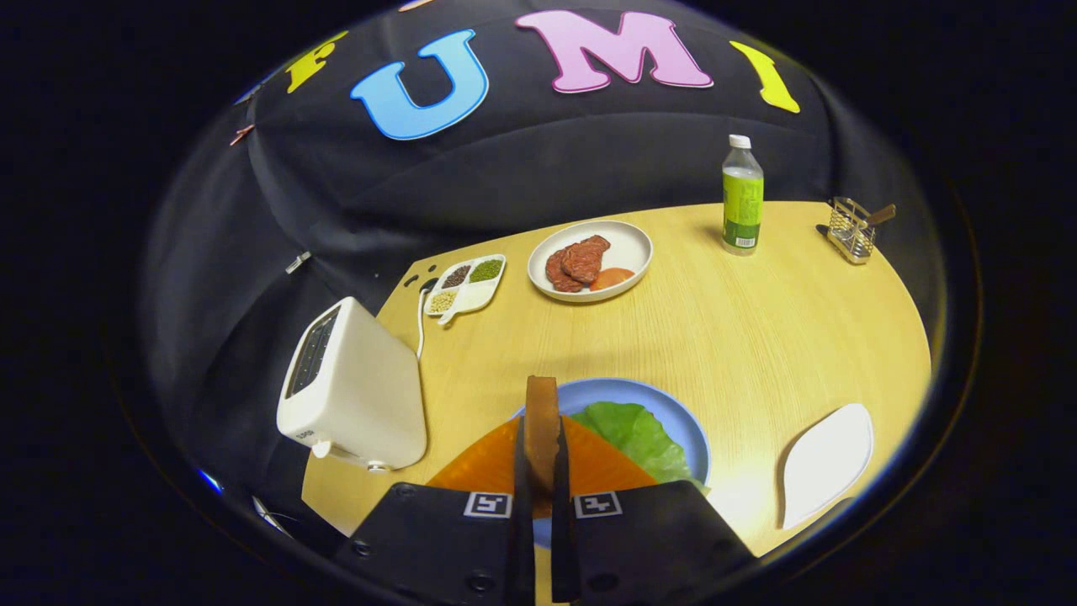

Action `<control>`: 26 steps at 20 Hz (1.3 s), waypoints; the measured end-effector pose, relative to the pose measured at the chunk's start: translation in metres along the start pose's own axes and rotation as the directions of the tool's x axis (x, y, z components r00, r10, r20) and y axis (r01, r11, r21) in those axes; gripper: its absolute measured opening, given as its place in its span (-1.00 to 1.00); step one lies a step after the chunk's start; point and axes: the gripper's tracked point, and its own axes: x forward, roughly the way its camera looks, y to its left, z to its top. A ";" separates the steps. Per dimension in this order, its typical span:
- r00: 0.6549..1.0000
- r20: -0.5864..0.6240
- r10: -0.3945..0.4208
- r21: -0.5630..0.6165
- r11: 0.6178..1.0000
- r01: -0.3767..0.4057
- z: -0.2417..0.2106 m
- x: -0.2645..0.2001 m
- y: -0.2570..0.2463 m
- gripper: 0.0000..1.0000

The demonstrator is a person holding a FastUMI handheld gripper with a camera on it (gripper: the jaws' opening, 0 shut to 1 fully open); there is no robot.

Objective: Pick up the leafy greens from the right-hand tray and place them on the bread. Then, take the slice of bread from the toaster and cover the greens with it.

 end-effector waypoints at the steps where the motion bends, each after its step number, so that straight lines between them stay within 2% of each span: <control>1: 1.000 0.004 -0.008 0.012 1.000 0.008 0.000 0.001 -0.007 -0.75; 6: 0.999 -0.029 -0.041 0.023 0.999 0.042 -0.010 0.009 -0.040 -0.73; 8: 0.997 -0.055 -0.044 0.027 0.999 0.046 -0.016 0.011 -0.048 -0.65; 11: 0.993 -0.101 -0.055 0.022 0.998 0.057 -0.025 0.019 -0.061 -0.43; 12: 0.992 -0.109 -0.059 0.019 0.998 0.062 -0.027 0.021 -0.064 -0.41; 19: 0.979 -0.182 -0.091 -0.038 0.996 0.085 -0.043 0.026 -0.078 0.34; 26: 0.995 -0.072 -0.067 -0.086 0.994 0.061 -0.016 0.003 -0.070 0.60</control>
